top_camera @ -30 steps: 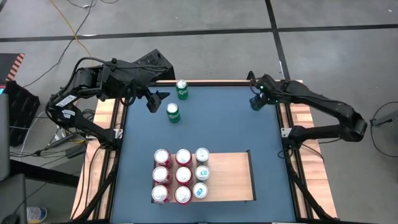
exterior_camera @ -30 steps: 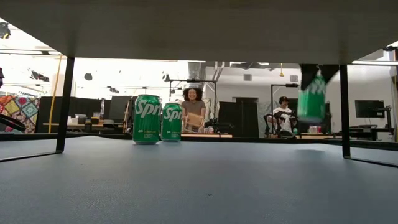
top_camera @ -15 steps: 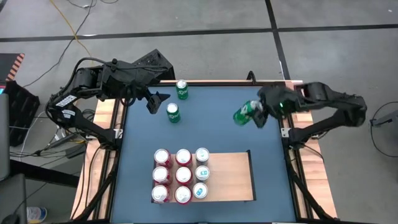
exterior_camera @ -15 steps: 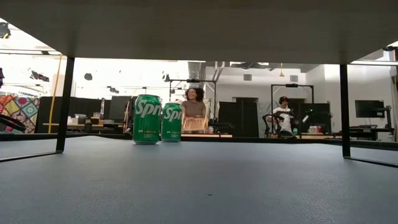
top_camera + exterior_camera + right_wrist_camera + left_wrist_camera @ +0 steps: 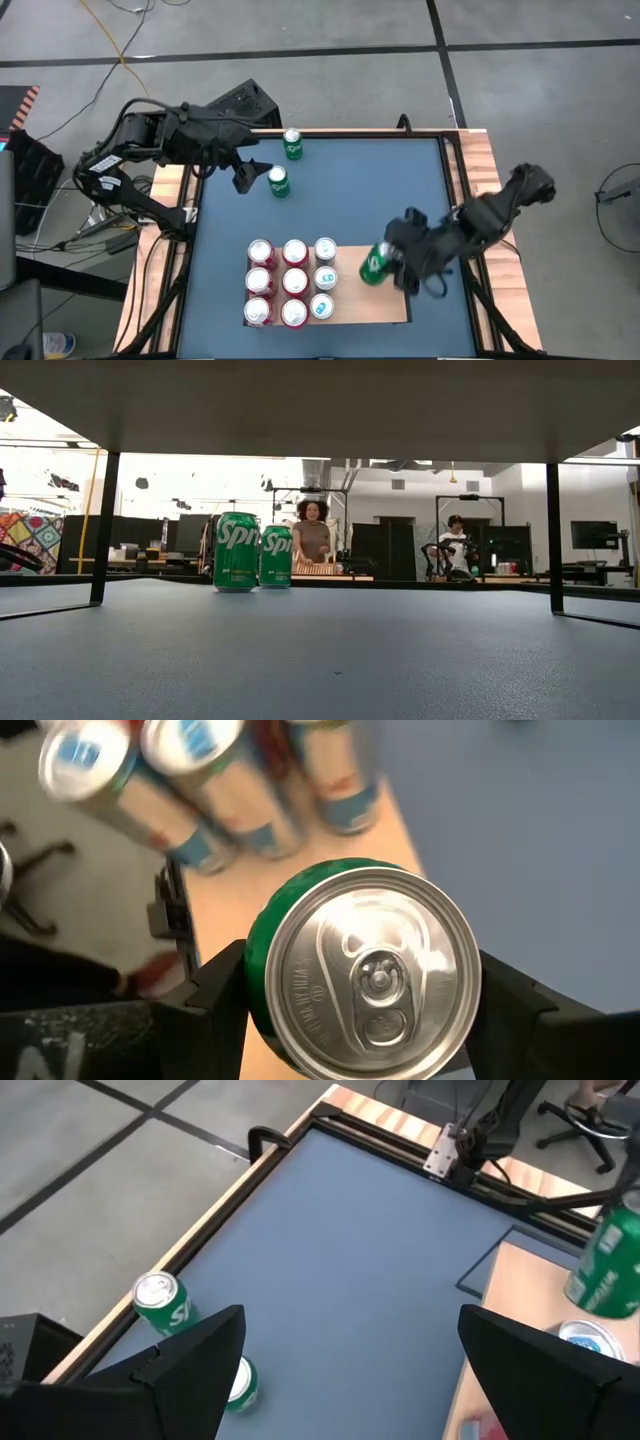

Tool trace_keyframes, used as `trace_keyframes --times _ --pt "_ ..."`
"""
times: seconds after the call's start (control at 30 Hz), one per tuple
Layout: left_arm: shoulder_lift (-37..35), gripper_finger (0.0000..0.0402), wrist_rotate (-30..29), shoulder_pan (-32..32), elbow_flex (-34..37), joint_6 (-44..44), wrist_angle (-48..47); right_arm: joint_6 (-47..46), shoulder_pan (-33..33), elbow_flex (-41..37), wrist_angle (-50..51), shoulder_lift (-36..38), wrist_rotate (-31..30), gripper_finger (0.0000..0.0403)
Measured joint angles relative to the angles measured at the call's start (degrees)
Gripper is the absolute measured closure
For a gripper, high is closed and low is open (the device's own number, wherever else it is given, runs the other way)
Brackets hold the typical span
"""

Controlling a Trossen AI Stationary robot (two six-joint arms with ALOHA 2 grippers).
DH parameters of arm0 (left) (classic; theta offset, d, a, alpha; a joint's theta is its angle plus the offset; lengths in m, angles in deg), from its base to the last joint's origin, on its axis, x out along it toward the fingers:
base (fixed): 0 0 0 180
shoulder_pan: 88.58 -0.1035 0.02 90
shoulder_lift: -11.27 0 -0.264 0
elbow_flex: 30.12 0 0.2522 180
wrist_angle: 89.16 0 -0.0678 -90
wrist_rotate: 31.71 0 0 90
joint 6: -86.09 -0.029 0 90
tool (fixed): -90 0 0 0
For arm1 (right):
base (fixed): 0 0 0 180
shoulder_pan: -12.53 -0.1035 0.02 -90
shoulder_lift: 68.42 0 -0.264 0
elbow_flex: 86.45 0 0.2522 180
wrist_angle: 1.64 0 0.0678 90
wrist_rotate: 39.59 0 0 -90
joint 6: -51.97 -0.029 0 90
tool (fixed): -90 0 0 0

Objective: Place canned beverage on shelf
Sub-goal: Put the right green soda can on the shelf

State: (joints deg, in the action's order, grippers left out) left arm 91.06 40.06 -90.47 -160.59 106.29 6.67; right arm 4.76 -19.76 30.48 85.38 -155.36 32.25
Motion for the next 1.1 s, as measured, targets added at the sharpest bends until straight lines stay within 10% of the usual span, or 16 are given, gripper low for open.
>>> trace_keyframes --times 0.47,1.1 --pt "0.00 0.0050 -0.32 1.59 -0.02 0.00 0.90 5.04 -5.30 26.71 14.04 -21.44 -2.81 0.0142" --pt "0.00 0.0050 -0.53 1.59 -0.02 -1.99 0.87 8.13 -5.02 27.76 16.56 -27.83 -2.77 0.0125"
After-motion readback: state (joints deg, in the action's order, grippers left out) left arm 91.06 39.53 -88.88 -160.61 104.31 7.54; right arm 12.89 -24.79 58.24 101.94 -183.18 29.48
